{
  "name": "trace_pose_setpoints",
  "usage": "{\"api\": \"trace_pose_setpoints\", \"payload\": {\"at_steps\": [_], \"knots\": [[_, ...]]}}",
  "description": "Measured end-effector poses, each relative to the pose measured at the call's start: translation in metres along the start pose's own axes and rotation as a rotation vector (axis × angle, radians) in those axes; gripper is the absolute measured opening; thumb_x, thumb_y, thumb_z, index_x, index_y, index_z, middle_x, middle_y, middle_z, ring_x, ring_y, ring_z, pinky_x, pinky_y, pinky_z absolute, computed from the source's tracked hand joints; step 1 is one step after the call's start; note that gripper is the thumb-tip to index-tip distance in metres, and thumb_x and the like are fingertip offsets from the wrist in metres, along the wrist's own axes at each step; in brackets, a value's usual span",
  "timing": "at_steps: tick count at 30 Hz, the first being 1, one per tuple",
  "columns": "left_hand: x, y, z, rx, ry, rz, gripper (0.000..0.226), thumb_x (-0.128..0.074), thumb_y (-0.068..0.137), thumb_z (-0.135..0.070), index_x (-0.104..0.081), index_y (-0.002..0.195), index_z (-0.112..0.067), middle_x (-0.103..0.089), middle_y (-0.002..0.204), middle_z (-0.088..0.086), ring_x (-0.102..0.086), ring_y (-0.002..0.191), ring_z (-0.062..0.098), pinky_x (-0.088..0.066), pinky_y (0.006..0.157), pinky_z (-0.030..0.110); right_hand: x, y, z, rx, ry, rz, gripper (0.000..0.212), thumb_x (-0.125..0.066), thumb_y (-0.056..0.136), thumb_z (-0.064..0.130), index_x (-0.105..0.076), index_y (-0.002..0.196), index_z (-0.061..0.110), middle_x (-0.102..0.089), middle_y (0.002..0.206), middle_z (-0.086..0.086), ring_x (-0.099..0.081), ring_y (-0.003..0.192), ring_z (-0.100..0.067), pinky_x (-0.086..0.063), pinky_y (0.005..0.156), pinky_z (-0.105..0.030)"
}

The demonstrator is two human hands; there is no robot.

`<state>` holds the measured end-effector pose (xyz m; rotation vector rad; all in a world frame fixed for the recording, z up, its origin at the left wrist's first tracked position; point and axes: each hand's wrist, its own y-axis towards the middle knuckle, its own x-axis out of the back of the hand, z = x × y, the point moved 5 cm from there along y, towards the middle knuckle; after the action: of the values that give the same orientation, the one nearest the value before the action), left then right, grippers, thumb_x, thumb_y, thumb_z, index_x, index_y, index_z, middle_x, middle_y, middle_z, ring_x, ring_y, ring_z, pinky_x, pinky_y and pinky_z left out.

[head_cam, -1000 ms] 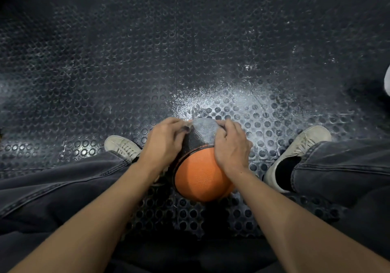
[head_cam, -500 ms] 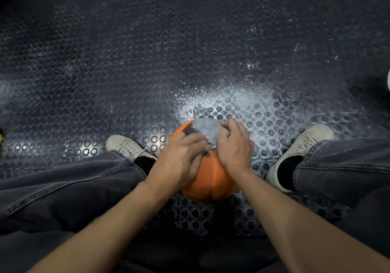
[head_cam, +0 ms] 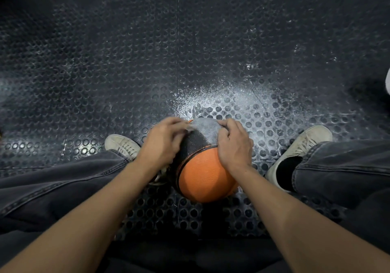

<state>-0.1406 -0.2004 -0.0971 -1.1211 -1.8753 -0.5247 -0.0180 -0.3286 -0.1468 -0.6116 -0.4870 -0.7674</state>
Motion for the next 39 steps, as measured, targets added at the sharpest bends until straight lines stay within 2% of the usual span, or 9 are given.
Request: {"api": "trace_pose_setpoints", "payload": {"at_steps": [2, 8, 12, 18, 22, 26, 30, 36, 39], "knots": [[0.000, -0.001, 0.011, 0.131, 0.023, -0.054, 0.019, -0.056, 0.092, -0.014, -0.073, 0.100, -0.016, -0.069, 0.105, -0.002, -0.064, 0.095, 0.022, -0.050, 0.087, 0.038, -0.002, -0.001, 0.003, -0.004, -0.029, -0.017, 0.023, -0.038, 0.098, 0.023, -0.058, 0.109, 0.024, -0.055, 0.115, 0.008, -0.045, 0.101, -0.012, -0.035, 0.103, -0.044], [-0.013, -0.037, -0.047, -0.308, 0.008, 0.074, 0.021, -0.057, 0.089, -0.008, -0.070, 0.102, -0.017, -0.064, 0.118, -0.009, -0.058, 0.094, 0.017, -0.043, 0.086, 0.027, 0.002, 0.002, -0.003, -0.007, 0.018, -0.017, 0.031, -0.034, 0.096, 0.029, -0.061, 0.110, 0.024, -0.053, 0.109, 0.010, -0.049, 0.099, -0.013, -0.039, 0.102, -0.049], [0.000, -0.010, -0.002, 0.093, -0.098, -0.157, 0.019, -0.058, 0.089, -0.003, -0.072, 0.092, -0.015, -0.070, 0.098, -0.008, -0.064, 0.092, 0.014, -0.050, 0.090, 0.034, -0.002, 0.002, 0.002, -0.017, -0.009, -0.018, 0.024, -0.037, 0.098, 0.025, -0.060, 0.107, 0.024, -0.056, 0.112, 0.009, -0.047, 0.100, -0.013, -0.035, 0.102, -0.043], [-0.012, -0.043, -0.028, -0.272, -0.032, 0.033, 0.022, -0.051, 0.095, -0.016, -0.070, 0.104, -0.019, -0.063, 0.123, -0.010, -0.059, 0.105, 0.011, -0.041, 0.090, 0.026, 0.004, 0.004, -0.007, -0.014, 0.027, -0.025, 0.033, -0.032, 0.093, 0.033, -0.062, 0.106, 0.026, -0.055, 0.106, 0.011, -0.052, 0.096, -0.016, -0.042, 0.098, -0.049], [-0.005, -0.019, -0.009, 0.029, -0.142, -0.167, 0.024, -0.058, 0.090, -0.004, -0.072, 0.103, -0.018, -0.065, 0.111, -0.014, -0.060, 0.106, 0.005, -0.045, 0.093, 0.034, 0.001, 0.004, -0.003, -0.047, 0.014, -0.023, 0.027, -0.035, 0.098, 0.028, -0.060, 0.107, 0.025, -0.055, 0.109, 0.008, -0.051, 0.099, -0.017, -0.040, 0.101, -0.050], [-0.021, -0.048, -0.031, -0.270, -0.047, 0.071, 0.022, -0.052, 0.094, -0.016, -0.068, 0.106, -0.026, -0.059, 0.129, -0.013, -0.058, 0.110, 0.012, -0.040, 0.091, 0.029, 0.004, 0.002, -0.006, -0.039, 0.041, -0.051, 0.034, -0.031, 0.091, 0.033, -0.060, 0.106, 0.023, -0.054, 0.107, 0.008, -0.050, 0.100, -0.018, -0.040, 0.100, -0.050], [-0.002, -0.015, 0.015, 0.137, -0.086, -0.124, 0.024, -0.058, 0.093, -0.009, -0.071, 0.110, -0.018, -0.065, 0.120, -0.007, -0.058, 0.110, 0.006, -0.044, 0.099, 0.036, -0.002, 0.002, -0.001, -0.030, 0.021, -0.016, 0.020, -0.036, 0.099, 0.026, -0.056, 0.103, 0.026, -0.053, 0.111, 0.010, -0.046, 0.102, -0.014, -0.035, 0.102, -0.045], [-0.022, -0.040, -0.050, -0.277, 0.118, 0.084, 0.020, -0.050, 0.094, -0.023, -0.067, 0.103, -0.025, -0.061, 0.121, -0.013, -0.047, 0.084, 0.021, -0.044, 0.075, 0.034, -0.002, 0.002, -0.001, -0.020, 0.011, -0.024, 0.026, -0.030, 0.094, 0.032, -0.054, 0.099, 0.025, -0.057, 0.113, 0.006, -0.043, 0.099, -0.014, -0.034, 0.099, -0.044], [-0.009, -0.010, -0.032, -0.109, 0.199, -0.021, 0.023, -0.048, 0.096, -0.020, -0.068, 0.105, -0.029, -0.063, 0.119, -0.014, -0.036, 0.081, 0.014, -0.043, 0.067, 0.034, -0.002, 0.003, 0.000, -0.037, 0.035, -0.006, 0.024, -0.033, 0.099, 0.028, -0.057, 0.101, 0.025, -0.054, 0.109, 0.010, -0.045, 0.101, -0.013, -0.034, 0.103, -0.045]]}}
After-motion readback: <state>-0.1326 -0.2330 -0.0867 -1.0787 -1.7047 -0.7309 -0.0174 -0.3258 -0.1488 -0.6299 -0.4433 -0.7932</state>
